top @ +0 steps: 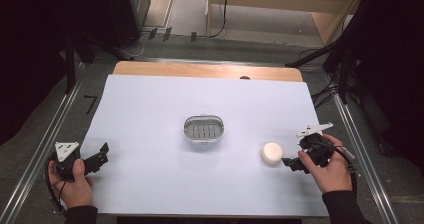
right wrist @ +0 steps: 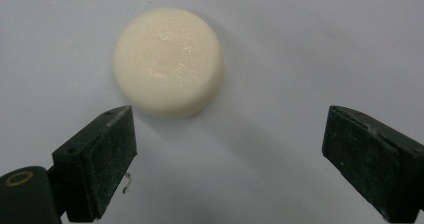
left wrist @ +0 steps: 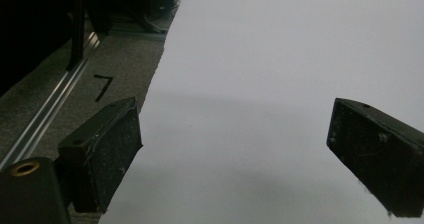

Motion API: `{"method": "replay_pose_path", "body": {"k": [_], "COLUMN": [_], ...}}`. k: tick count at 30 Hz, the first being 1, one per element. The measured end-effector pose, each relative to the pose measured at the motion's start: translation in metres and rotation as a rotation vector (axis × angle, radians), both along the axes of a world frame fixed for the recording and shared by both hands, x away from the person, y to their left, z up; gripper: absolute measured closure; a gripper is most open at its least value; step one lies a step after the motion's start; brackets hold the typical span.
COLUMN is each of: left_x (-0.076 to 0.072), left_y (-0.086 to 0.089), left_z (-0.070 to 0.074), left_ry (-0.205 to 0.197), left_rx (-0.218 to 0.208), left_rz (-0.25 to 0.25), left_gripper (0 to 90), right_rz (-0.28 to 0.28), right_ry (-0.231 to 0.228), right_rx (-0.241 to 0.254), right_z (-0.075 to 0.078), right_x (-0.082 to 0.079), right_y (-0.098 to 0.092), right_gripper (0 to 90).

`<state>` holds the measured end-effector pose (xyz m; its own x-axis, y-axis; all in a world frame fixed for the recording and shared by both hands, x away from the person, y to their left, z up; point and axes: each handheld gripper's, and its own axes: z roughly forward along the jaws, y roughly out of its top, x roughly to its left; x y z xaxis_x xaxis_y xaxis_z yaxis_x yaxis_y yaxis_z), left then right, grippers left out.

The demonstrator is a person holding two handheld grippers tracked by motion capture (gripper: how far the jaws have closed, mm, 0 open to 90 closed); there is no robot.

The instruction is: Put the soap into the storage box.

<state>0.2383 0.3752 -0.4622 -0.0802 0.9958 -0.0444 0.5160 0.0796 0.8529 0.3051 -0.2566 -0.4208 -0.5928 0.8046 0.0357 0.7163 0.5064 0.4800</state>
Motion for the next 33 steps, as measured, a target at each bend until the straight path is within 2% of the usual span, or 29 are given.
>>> {"method": "replay_pose_path", "body": {"k": [13, 19, 33], "left_x": [0.0, 0.0, 0.0], "left_y": [0.0, -0.001, -0.001], "left_z": [0.0, 0.0, 0.0], "left_ry": [0.0, 0.0, -0.003], "left_rx": [0.002, 0.004, 0.004], "left_rz": [-0.004, -0.006, -0.014], "left_gripper": [7.7, 7.7, 7.8], "right_rz": [0.038, 0.062, 0.071], "right_ry": [0.046, 0.061, 0.108], "right_rx": [-0.024, -0.038, -0.066], "right_z": [-0.003, -0.006, -0.016], "right_x": [0.009, 0.013, 0.021], "right_y": [0.015, 0.027, 0.049], "right_gripper": [8.4, 11.9, 14.0]}}
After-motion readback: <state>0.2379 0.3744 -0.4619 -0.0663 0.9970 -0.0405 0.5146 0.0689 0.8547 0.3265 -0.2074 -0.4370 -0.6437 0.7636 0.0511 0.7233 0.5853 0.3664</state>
